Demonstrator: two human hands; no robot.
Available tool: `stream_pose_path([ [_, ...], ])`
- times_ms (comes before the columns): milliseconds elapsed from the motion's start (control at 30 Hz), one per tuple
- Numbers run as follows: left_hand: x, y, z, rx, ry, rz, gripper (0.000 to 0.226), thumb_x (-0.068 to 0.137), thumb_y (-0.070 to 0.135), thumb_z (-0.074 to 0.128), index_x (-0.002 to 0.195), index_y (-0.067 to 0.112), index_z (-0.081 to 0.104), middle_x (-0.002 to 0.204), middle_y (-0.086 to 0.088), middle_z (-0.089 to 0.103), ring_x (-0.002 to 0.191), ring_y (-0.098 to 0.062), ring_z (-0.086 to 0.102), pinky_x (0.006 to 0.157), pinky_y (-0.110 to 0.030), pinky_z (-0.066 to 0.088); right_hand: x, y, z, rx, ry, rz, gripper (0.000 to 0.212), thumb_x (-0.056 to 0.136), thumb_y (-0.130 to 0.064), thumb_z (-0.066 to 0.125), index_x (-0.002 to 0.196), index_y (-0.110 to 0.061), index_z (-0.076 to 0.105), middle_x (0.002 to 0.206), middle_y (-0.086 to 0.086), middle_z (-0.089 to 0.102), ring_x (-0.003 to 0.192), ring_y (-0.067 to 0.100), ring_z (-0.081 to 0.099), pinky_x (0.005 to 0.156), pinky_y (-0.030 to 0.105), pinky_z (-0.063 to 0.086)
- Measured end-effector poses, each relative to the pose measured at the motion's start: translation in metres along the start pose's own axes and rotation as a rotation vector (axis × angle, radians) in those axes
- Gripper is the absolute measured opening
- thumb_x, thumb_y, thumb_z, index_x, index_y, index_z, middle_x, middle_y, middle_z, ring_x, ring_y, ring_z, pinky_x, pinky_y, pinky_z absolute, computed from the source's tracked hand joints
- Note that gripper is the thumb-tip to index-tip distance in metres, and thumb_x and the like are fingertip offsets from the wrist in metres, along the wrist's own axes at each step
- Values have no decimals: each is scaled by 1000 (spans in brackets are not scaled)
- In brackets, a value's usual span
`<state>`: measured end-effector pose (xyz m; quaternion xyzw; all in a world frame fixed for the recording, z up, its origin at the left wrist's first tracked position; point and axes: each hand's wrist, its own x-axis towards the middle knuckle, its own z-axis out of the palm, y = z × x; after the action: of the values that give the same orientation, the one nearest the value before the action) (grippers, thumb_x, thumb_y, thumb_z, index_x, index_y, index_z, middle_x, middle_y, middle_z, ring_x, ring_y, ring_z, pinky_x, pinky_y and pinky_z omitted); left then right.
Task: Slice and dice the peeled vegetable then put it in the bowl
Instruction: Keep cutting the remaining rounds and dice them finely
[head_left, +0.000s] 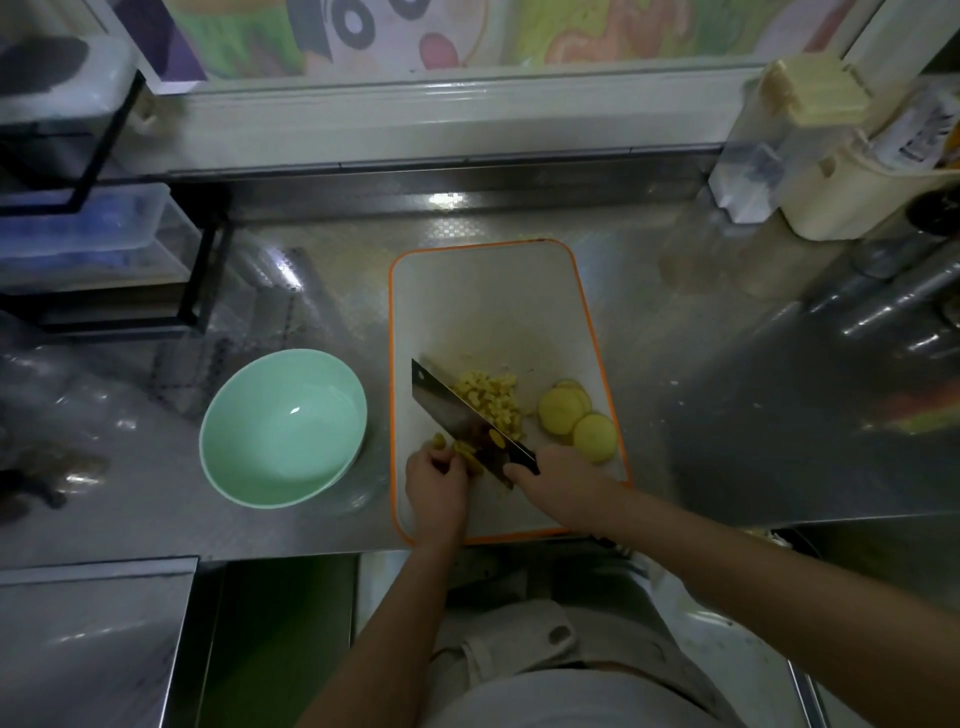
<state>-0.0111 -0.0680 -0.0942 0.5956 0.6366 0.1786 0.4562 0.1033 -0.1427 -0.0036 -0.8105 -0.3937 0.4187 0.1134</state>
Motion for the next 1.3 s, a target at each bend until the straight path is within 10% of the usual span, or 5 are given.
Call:
stream_pose_path([
  [1300,2,5,-1,54,-19,-23,14,88,13,54,87,2,62,89,-15,61,76,-18,54,52,-17,31,0,-7,2,-20,-6,-17,33,98,-35,45,83,-6,47,62,0,38,57,14,40,49,27,28],
])
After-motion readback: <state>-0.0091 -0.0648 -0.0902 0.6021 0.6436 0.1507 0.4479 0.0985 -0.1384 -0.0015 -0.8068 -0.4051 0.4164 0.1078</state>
